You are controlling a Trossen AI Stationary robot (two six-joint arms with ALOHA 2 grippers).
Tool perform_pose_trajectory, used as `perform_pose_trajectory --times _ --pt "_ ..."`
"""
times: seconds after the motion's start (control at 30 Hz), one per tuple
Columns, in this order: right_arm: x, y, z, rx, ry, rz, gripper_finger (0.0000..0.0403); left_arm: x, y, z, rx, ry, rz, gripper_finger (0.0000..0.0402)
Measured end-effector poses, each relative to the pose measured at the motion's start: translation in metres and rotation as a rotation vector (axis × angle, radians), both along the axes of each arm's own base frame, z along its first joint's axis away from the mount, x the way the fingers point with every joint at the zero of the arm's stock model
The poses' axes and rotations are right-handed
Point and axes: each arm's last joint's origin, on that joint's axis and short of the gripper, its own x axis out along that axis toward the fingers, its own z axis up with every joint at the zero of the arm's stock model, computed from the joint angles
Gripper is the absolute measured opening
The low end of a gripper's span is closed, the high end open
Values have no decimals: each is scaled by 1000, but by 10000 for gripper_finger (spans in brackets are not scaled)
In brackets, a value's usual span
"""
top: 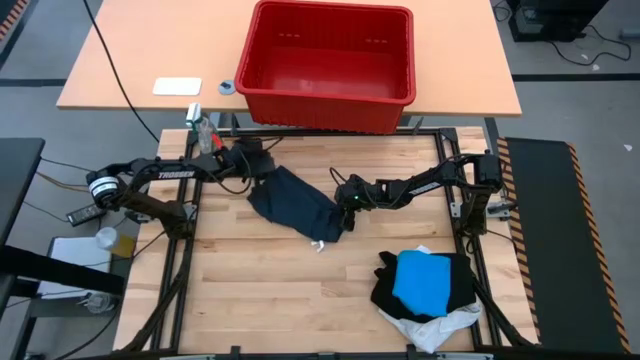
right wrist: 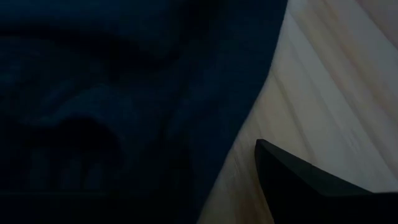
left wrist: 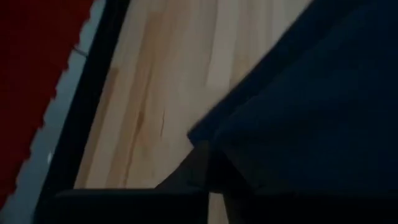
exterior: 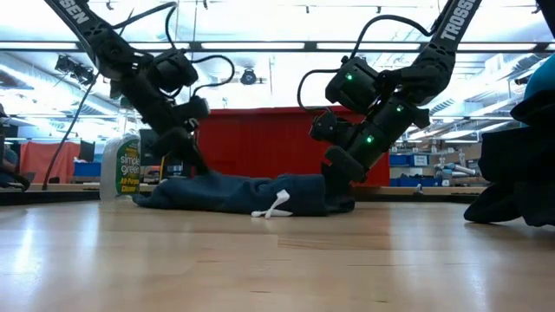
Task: Fold laundry
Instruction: Fold the dark blue shorts
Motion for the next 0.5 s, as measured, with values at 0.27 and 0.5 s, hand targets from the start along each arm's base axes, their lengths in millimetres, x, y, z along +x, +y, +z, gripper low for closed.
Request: perform_pose_trajectory --times 0.27,0.5 --pt "0 0 0 -1 -3 1 206 7 4 9 31 -129 -3 153" --pt "1 0 1 0 -7 1 206 0 -1 21 -241 -89 197 203"
